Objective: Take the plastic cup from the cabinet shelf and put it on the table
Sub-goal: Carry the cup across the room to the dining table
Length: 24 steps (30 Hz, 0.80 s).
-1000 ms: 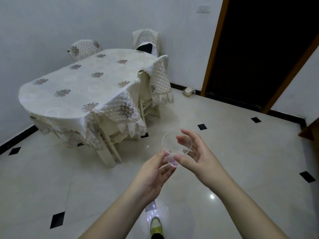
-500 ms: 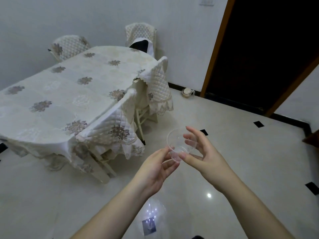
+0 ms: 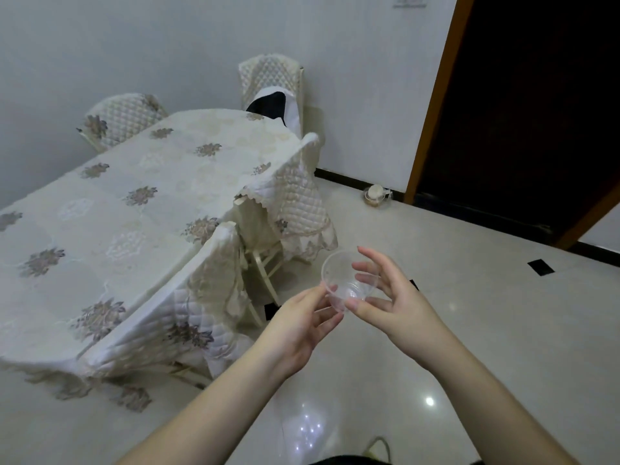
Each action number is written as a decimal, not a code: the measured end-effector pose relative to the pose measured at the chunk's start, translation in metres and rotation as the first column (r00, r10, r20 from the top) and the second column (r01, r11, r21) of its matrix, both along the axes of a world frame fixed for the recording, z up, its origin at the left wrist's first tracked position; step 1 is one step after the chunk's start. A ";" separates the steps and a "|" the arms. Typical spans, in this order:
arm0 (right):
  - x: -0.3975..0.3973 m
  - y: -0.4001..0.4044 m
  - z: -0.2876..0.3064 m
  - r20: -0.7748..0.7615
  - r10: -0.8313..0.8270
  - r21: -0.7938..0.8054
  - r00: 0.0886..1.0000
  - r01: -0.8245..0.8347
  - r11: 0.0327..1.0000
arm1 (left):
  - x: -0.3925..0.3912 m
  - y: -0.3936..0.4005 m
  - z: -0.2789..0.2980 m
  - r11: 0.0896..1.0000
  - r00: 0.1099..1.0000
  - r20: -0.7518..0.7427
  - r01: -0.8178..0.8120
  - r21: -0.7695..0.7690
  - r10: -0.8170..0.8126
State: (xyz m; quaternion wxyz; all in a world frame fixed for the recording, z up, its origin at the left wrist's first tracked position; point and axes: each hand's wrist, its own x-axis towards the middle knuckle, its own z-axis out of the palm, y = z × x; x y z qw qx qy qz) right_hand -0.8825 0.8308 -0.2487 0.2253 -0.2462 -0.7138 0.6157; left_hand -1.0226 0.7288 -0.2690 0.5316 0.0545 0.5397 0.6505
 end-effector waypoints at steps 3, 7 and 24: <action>-0.018 0.050 0.004 -0.001 0.038 -0.003 0.999 -0.038 0.999 | -0.016 0.041 0.005 1.000 1.000 -0.006 -0.016 0.020 0.017; -0.049 0.101 0.004 0.016 0.083 0.004 0.996 -0.083 0.997 | -0.042 0.084 0.004 0.999 0.999 -0.020 -0.032 0.037 0.033; -0.280 0.296 -0.005 0.076 0.069 0.077 0.995 -0.075 0.994 | -0.266 0.290 -0.018 0.987 0.989 0.082 -0.127 0.097 0.120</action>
